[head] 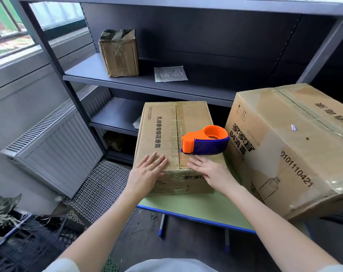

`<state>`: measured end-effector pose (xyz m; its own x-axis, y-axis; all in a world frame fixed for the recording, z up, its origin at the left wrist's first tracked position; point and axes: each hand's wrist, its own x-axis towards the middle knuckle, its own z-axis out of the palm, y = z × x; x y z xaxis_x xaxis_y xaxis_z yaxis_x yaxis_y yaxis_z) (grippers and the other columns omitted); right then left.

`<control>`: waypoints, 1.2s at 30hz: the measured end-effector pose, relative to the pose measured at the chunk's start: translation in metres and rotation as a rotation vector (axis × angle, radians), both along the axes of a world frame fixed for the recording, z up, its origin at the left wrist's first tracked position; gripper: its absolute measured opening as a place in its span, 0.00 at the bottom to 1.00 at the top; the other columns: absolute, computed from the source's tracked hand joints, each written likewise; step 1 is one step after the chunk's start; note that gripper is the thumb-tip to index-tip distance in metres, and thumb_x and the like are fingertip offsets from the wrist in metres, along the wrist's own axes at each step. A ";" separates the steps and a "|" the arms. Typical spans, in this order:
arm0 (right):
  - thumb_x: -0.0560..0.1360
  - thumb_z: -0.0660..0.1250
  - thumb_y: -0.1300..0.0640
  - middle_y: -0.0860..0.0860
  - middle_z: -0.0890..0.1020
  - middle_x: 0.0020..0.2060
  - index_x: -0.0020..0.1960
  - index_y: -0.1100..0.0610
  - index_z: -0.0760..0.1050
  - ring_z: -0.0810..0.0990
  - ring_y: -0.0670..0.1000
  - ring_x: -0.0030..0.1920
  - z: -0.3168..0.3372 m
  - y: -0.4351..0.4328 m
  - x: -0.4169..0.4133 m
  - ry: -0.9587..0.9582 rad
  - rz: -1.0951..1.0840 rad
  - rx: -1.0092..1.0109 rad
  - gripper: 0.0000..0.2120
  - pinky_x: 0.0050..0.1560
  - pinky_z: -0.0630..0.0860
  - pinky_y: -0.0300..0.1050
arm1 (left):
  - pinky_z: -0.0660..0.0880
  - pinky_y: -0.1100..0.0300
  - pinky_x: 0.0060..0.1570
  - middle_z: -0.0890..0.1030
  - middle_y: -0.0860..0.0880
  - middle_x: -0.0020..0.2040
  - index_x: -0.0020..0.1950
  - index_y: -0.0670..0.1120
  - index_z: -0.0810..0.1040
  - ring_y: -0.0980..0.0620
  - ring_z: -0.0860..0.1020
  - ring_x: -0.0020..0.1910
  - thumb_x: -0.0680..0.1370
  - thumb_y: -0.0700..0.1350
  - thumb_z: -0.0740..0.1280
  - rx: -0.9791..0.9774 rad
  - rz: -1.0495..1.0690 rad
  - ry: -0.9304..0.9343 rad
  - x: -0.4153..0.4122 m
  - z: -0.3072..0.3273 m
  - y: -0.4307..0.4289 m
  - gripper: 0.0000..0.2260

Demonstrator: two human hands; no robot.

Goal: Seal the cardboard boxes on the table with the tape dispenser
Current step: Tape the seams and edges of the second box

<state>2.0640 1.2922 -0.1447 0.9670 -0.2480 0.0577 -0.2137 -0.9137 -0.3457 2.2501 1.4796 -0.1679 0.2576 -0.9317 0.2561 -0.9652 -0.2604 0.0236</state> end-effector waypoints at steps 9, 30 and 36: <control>0.79 0.60 0.57 0.47 0.62 0.73 0.74 0.52 0.60 0.56 0.46 0.74 -0.003 0.015 0.019 -0.012 0.000 -0.044 0.23 0.74 0.54 0.42 | 0.74 0.51 0.58 0.82 0.45 0.56 0.59 0.40 0.80 0.48 0.79 0.57 0.77 0.51 0.58 -0.046 -0.114 0.041 -0.027 0.001 -0.040 0.20; 0.78 0.59 0.68 0.44 0.66 0.70 0.72 0.49 0.64 0.59 0.45 0.73 0.006 -0.031 -0.029 0.046 -0.107 0.003 0.25 0.73 0.59 0.44 | 0.50 0.62 0.72 0.80 0.41 0.59 0.60 0.35 0.78 0.41 0.77 0.59 0.84 0.48 0.46 -0.077 -0.031 0.073 0.007 -0.002 0.007 0.25; 0.80 0.58 0.62 0.45 0.59 0.74 0.75 0.49 0.57 0.51 0.46 0.75 0.011 -0.046 -0.041 0.149 -0.088 -0.070 0.26 0.74 0.54 0.43 | 0.46 0.63 0.72 0.78 0.38 0.59 0.60 0.33 0.77 0.37 0.76 0.59 0.80 0.42 0.57 -0.131 0.049 0.121 0.020 0.001 0.031 0.16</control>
